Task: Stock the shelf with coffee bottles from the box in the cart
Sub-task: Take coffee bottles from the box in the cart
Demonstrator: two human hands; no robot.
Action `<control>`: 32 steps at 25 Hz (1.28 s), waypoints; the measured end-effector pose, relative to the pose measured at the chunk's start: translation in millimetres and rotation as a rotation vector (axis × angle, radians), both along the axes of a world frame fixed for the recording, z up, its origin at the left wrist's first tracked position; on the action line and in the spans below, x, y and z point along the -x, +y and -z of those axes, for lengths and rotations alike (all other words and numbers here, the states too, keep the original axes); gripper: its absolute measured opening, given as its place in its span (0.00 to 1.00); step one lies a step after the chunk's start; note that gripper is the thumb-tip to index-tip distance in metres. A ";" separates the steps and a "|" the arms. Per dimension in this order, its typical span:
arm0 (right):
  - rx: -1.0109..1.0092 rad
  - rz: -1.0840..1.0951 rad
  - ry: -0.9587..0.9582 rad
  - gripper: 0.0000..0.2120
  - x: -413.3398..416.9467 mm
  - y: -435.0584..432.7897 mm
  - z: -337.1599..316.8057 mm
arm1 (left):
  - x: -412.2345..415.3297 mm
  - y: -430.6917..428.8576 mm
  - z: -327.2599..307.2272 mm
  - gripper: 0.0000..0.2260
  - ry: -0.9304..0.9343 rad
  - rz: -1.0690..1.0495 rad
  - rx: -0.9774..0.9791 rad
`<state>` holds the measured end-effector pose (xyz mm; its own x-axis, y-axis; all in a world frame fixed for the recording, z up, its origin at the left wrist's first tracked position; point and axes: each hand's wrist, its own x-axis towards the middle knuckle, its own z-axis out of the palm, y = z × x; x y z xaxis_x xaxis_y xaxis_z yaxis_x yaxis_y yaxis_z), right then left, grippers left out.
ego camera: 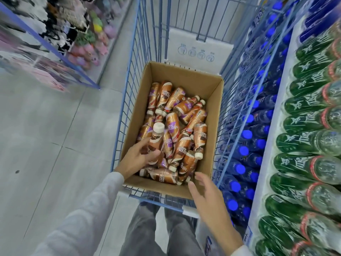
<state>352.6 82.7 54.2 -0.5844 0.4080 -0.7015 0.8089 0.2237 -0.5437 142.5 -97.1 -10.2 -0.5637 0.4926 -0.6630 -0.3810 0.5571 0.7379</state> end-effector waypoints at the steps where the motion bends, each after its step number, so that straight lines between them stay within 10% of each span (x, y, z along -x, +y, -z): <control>1: -0.006 -0.062 0.017 0.22 10.6 1.0 9.9 | -6.9 -6.7 -13.3 0.26 -0.027 -0.093 -0.059; 14: -0.085 -1.363 -0.323 0.30 125.9 -45.3 184.4 | -91.7 -99.8 -54.4 0.18 -0.202 -0.707 -0.116; 23: 0.124 -1.223 -0.368 0.32 139.4 -36.3 172.0 | -94.0 -92.2 -55.6 0.26 -0.249 -0.741 -0.142; 32: 0.589 -0.025 0.023 0.35 95.3 -1.5 16.6 | -53.6 -39.4 -121.7 0.24 -0.191 -0.586 -0.303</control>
<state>257.3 81.2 37.6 -0.6063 -0.0611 -0.7929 0.7940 -0.1026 -0.5992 196.1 -136.5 111.5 -0.6807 0.3216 -0.6582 -0.6954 -0.0013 0.7186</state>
